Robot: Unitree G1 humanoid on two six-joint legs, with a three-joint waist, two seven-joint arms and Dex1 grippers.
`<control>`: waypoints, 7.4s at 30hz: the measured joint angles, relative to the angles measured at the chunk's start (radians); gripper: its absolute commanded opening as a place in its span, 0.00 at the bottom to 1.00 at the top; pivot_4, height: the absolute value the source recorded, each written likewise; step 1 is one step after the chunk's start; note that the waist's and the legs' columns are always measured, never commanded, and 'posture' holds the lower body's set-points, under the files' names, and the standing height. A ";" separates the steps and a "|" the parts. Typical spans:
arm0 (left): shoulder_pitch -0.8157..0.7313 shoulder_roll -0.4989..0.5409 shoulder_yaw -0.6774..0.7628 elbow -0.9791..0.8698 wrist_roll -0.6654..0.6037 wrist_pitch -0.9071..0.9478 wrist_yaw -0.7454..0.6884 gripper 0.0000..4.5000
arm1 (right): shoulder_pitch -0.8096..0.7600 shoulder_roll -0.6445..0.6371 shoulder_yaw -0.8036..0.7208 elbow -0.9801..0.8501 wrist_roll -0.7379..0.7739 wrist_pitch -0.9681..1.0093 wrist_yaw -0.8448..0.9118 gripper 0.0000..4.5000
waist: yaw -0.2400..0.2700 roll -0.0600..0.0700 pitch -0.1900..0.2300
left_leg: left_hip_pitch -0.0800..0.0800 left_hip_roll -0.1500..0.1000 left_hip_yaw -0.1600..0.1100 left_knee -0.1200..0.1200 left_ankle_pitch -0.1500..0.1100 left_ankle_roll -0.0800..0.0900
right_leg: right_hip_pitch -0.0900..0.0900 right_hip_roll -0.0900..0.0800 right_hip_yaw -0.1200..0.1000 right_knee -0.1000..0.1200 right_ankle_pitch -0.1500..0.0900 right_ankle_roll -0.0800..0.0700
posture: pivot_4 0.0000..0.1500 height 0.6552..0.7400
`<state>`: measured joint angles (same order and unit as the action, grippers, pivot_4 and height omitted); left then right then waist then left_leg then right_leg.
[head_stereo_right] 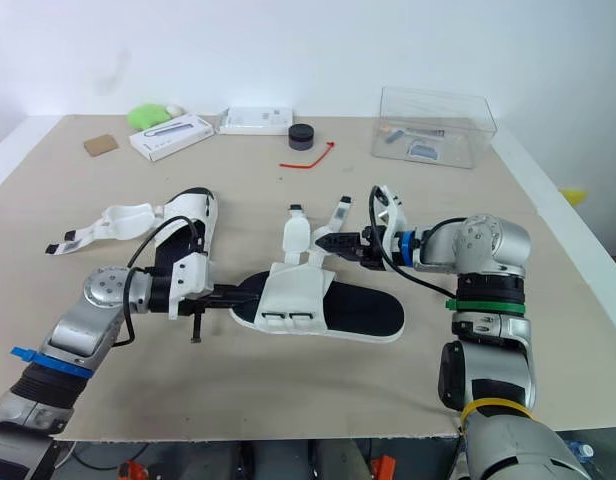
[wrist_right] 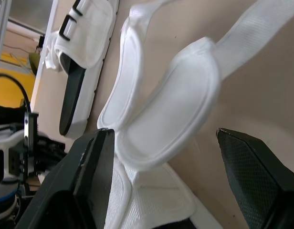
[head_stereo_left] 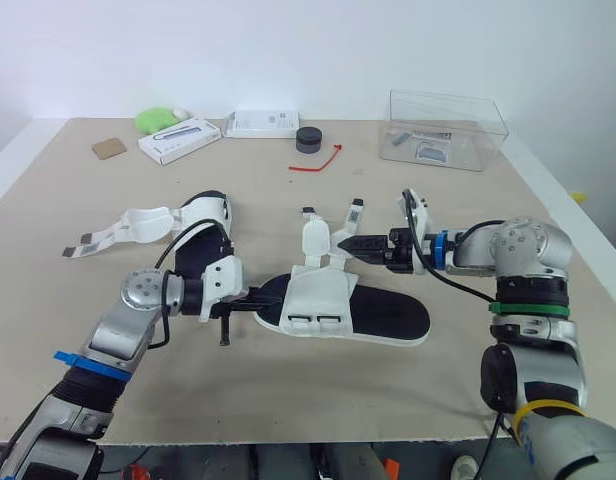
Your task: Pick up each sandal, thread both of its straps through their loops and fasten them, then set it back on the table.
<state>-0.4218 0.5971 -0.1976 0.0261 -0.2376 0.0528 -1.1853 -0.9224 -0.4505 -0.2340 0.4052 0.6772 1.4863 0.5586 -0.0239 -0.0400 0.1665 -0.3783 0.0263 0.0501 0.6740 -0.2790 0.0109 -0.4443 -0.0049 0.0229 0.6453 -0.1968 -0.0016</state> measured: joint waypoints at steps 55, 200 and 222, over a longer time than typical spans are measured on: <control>0.038 -0.018 -0.003 -0.040 0.004 0.019 0.031 0.00 | -0.020 0.076 0.210 0.194 -0.345 -0.970 0.393 0.02 | -0.005 0.000 0.000 | -0.001 0.000 -0.001 -0.001 -0.001 -0.001 | -0.001 -0.001 -0.002 -0.001 0.000 0.000 | 1.00 1.00; -0.031 -0.068 0.009 0.095 -0.005 0.032 0.018 0.00 | -0.046 -0.110 0.233 -0.349 0.251 0.020 0.070 0.02 | 0.002 -0.003 -0.001 | 0.001 0.001 -0.001 0.001 0.001 0.001 | 0.001 0.001 -0.001 0.000 0.000 0.000 | 1.00 1.00; -0.031 -0.070 0.007 0.096 0.003 0.013 0.009 0.00 | -0.085 -0.129 0.312 -0.223 0.172 0.097 0.224 0.02 | 0.002 -0.003 -0.001 | -0.003 0.000 -0.003 0.001 0.000 0.002 | 0.000 -0.002 -0.004 -0.001 0.000 0.000 | 1.00 1.00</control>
<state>-0.4526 0.5272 -0.1904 0.1223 -0.2351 0.0655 -1.1762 -1.0071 -0.5797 0.0781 0.1824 0.8488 1.5831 0.7824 -0.0216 -0.0433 0.1651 -0.3815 0.0265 0.0467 0.6751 -0.2787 0.0133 -0.4447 -0.0065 0.0192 0.6444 -0.1973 -0.0018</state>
